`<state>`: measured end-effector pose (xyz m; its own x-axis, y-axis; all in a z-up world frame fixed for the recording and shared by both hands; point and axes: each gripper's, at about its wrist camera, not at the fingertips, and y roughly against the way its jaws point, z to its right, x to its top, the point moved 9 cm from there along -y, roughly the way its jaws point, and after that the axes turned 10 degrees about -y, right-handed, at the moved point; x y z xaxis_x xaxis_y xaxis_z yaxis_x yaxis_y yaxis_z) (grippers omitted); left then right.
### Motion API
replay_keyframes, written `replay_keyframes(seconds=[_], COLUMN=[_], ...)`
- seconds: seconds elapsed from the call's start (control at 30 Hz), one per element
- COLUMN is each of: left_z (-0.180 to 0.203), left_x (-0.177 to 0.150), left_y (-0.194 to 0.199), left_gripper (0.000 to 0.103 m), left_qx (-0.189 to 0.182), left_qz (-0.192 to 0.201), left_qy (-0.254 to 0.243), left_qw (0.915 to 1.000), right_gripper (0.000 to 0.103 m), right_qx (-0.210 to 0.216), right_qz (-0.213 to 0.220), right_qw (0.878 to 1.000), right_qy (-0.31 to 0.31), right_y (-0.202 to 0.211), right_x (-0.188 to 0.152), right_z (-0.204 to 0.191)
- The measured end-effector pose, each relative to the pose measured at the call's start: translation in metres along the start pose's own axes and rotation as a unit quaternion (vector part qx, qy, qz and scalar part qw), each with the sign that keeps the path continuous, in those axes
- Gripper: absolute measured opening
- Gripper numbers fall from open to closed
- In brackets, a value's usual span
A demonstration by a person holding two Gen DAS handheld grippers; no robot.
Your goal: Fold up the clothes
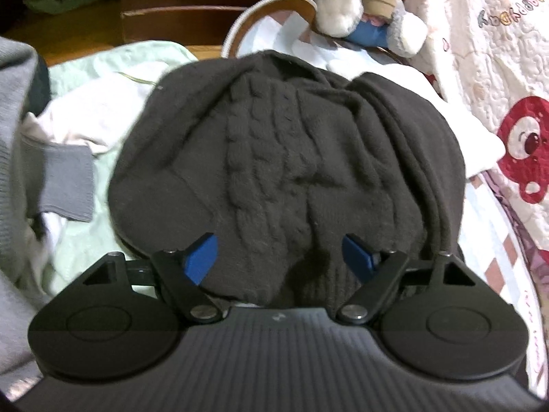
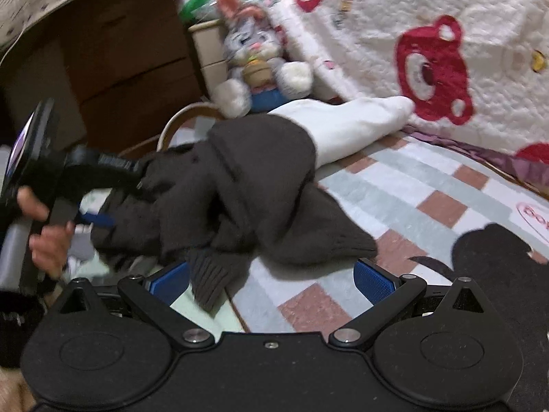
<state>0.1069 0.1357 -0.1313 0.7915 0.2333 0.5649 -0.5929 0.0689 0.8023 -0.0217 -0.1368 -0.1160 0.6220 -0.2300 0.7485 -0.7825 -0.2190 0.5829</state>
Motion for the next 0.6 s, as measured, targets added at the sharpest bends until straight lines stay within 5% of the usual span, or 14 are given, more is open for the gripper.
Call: replay_keyframes(seconds=[0.13, 0.27, 0.33, 0.43, 0.47, 0.53, 0.6], left_z=[0.023, 0.042, 0.051, 0.068, 0.067, 0.065, 0.051], left_x=[-0.004, -0.011, -0.015, -0.015, -0.008, 0.005, 0.019], left_y=[-0.009, -0.024, -0.033, -0.053, -0.054, -0.057, -0.055], left_gripper=[0.082, 0.084, 0.096, 0.099, 0.096, 0.067, 0.052], left_qx=[-0.029, -0.003, 0.024, 0.019, 0.037, 0.073, 0.090], left_qz=[-0.015, -0.032, -0.040, -0.067, -0.061, -0.048, -0.019], left_qy=[-0.033, -0.093, -0.132, -0.183, -0.196, -0.222, -0.200], left_qw=[0.9989, 0.9951, 0.9901, 0.9805, 0.9779, 0.9712, 0.9755], right_gripper=[0.100, 0.073, 0.057, 0.053, 0.053, 0.053, 0.054], right_qx=[0.005, 0.021, 0.040, 0.041, 0.041, 0.041, 0.042], right_qz=[-0.021, -0.036, -0.044, -0.052, -0.054, -0.059, -0.064], right_qw=[0.999, 0.998, 0.997, 0.996, 0.996, 0.995, 0.994], right_qy=[0.034, 0.045, 0.049, 0.058, 0.061, 0.067, 0.073], right_y=[-0.022, -0.047, -0.059, -0.072, -0.077, -0.086, -0.095], right_x=[-0.007, 0.008, 0.020, 0.040, 0.046, 0.059, 0.073], right_z=[-0.004, -0.005, -0.007, -0.010, -0.011, -0.013, -0.015])
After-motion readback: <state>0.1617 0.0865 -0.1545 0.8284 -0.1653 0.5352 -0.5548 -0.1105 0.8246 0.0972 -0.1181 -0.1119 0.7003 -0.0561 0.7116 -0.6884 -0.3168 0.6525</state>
